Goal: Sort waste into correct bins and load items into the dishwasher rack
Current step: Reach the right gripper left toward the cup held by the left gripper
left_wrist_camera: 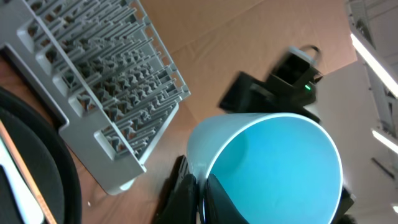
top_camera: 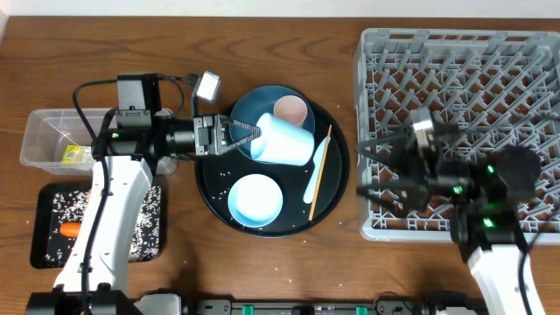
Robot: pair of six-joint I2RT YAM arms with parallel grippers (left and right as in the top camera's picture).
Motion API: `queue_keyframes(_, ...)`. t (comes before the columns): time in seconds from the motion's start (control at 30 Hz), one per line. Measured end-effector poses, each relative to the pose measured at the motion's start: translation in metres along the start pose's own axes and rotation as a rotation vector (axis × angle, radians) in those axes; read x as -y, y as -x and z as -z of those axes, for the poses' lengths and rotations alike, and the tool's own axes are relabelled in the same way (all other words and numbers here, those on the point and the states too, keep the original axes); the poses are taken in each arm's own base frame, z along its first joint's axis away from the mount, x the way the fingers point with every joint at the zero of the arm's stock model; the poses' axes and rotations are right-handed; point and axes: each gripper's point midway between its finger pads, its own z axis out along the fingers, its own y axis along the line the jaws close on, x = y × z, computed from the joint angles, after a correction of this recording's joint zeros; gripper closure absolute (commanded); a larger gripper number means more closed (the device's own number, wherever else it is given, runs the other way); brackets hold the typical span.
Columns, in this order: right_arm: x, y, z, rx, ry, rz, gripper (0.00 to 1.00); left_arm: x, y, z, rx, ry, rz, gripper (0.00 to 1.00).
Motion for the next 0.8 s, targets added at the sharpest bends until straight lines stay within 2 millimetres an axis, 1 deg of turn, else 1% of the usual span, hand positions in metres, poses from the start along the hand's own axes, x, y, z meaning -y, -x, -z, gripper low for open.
queue_keyframes(0.1, 0.022, 0.002, -0.002, 0.0, -0.001, -0.046, 0.01, 0.002, 0.005, -0.002, 0.0, -0.004, -0.021, 0.93)
queue_keyframes(0.17, 0.032, 0.001, -0.004, -0.003, 0.001, -0.08, 0.01, 0.004, 0.006, -0.006, -0.009, -0.012, -0.034, 0.93)
queue_keyframes(0.27, 0.041, -0.001, -0.006, -0.003, -0.003, -0.145, 0.01, 0.012, 0.007, -0.017, -0.035, -0.035, -0.084, 0.93)
queue_keyframes(0.4, 0.045, -0.001, -0.012, 0.006, -0.011, -0.195, 0.01, 0.022, 0.007, -0.032, -0.07, -0.067, -0.127, 0.93)
queue_keyframes(0.5, 0.045, 0.001, -0.013, 0.015, -0.016, -0.216, 0.01, 0.023, 0.005, -0.039, -0.083, -0.064, -0.103, 0.93)
queue_keyframes(0.6, 0.045, 0.002, -0.015, 0.02, -0.019, -0.235, 0.01, 0.023, 0.004, -0.043, -0.087, -0.056, -0.086, 0.93)
queue_keyframes(0.67, 0.043, 0.0, -0.019, 0.013, -0.011, -0.241, 0.03, 0.022, 0.004, -0.044, -0.088, -0.052, -0.075, 0.93)
queue_keyframes(0.8, 0.039, -0.001, -0.026, 0.009, 0.0, -0.24, 0.04, 0.022, 0.005, -0.044, -0.084, -0.047, -0.076, 0.94)
